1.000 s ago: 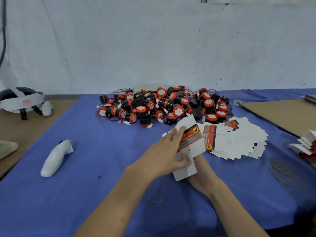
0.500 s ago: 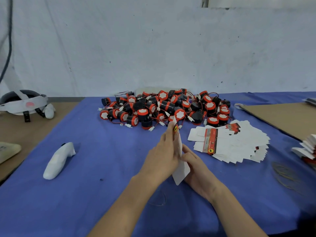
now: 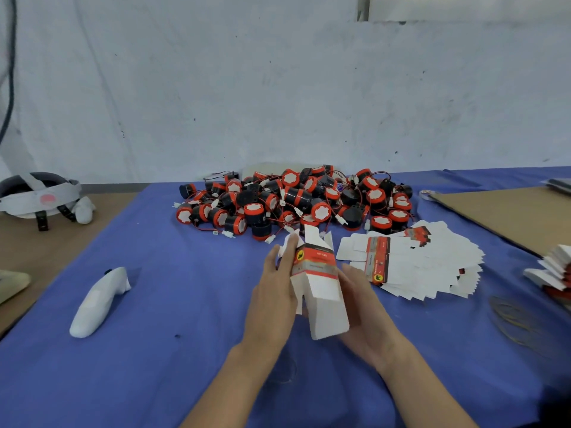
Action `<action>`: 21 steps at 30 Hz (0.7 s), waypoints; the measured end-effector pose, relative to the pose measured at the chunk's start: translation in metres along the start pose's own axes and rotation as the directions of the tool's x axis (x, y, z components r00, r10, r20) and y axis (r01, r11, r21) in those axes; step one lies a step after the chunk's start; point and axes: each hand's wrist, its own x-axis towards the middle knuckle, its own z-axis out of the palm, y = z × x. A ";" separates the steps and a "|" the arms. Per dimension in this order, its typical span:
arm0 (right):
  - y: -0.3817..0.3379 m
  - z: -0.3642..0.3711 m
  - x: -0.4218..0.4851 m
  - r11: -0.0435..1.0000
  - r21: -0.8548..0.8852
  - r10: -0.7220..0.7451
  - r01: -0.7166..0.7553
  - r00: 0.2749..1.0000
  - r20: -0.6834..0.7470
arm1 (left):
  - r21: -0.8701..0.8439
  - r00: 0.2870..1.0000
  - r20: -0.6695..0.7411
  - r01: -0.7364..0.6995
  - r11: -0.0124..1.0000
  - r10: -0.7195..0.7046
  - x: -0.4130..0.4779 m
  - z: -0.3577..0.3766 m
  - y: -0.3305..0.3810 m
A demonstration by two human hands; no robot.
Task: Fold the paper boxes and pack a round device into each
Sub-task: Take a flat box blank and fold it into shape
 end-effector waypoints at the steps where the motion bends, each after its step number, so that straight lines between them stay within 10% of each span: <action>1: 0.001 0.000 -0.001 1.000 -0.011 0.020 -0.020 1.000 -0.016 | -0.001 1.000 0.009 -0.017 1.000 0.017 -0.004 0.002 -0.002; 10: 0.005 0.000 0.001 0.915 -0.351 -0.276 0.200 0.944 -0.183 | -0.366 1.000 -0.017 -0.018 0.930 0.013 -0.019 0.007 -0.012; 15: 0.018 0.005 -0.003 0.646 -0.641 -0.635 0.415 0.758 -0.149 | -0.520 0.997 -0.059 0.010 0.854 -0.048 -0.023 0.004 -0.011; 21: 0.022 0.012 -0.004 0.262 -0.907 -0.755 0.328 0.655 0.019 | -0.530 0.999 -0.039 0.008 0.848 -0.034 -0.022 0.003 -0.007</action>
